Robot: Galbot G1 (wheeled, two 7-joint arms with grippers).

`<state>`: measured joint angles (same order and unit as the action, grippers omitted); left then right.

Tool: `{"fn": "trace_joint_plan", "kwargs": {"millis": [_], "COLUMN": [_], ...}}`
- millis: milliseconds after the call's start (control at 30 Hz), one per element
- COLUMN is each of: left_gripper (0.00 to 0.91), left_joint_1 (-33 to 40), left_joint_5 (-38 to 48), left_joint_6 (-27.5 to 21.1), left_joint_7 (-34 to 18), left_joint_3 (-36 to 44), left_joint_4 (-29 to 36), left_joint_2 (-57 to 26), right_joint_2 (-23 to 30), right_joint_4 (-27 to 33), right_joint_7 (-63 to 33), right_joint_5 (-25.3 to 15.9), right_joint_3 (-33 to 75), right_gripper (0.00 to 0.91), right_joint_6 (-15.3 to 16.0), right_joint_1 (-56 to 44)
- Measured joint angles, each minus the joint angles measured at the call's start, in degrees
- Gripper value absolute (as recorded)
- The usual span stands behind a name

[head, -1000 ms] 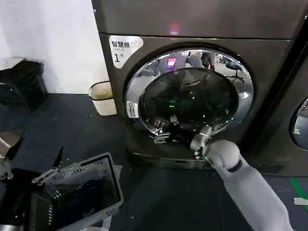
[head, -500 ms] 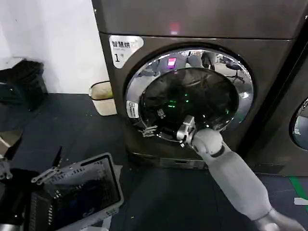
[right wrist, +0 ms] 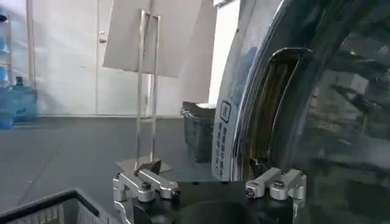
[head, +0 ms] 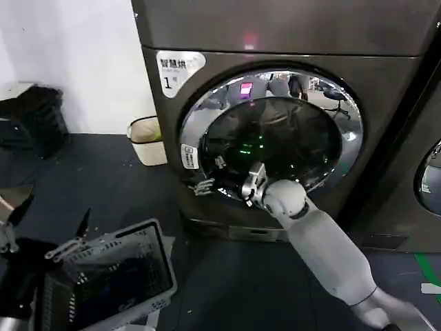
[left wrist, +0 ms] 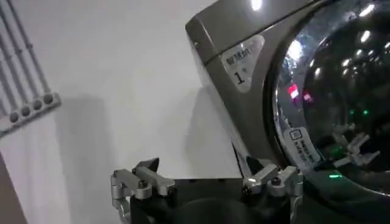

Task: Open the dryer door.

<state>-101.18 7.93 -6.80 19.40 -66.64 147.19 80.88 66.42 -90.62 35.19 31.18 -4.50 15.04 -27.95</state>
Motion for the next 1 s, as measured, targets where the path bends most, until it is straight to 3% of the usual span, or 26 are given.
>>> {"fn": "trace_joint_plan", "kwargs": {"millis": [300,400,467,567,733,1000], "left_gripper": [0.907,0.907,0.907,0.907,0.907,0.907], "left_joint_1": [3.55,5.35,6.60,8.50,11.57,16.19], "left_joint_5": [1.71,4.80,7.64,11.47,19.40,27.37], "left_joint_6": [-9.48,-8.52,-8.15,-7.77,-2.41,-0.61], "left_joint_7": [1.53,0.13,2.15,5.53,11.30,13.77], "left_joint_3": [0.09,0.98,1.08,1.17,2.26,5.40], "left_joint_4": [0.00,0.00,-0.54,-4.44,-11.63,-20.89], "left_joint_2": [-3.10,-4.52,-5.76,-7.90,-12.00,-18.92], "right_joint_2": [-2.16,-3.18,-3.99,-5.28,-7.65,-12.72], "right_joint_4": [-1.90,-3.11,-4.02,-5.61,-8.36,-13.45], "right_joint_7": [5.45,8.35,10.21,13.38,16.85,23.44], "right_joint_5": [1.26,2.06,2.82,3.58,3.49,5.46], "right_joint_3": [1.01,1.81,2.42,3.50,5.68,8.61], "right_gripper": [0.907,0.907,0.907,0.907,0.907,0.907], "right_joint_6": [-1.32,-1.73,-1.77,-2.13,-4.98,-8.07], "right_joint_1": [-1.69,-2.73,-3.59,-5.25,-8.78,-15.27]}}
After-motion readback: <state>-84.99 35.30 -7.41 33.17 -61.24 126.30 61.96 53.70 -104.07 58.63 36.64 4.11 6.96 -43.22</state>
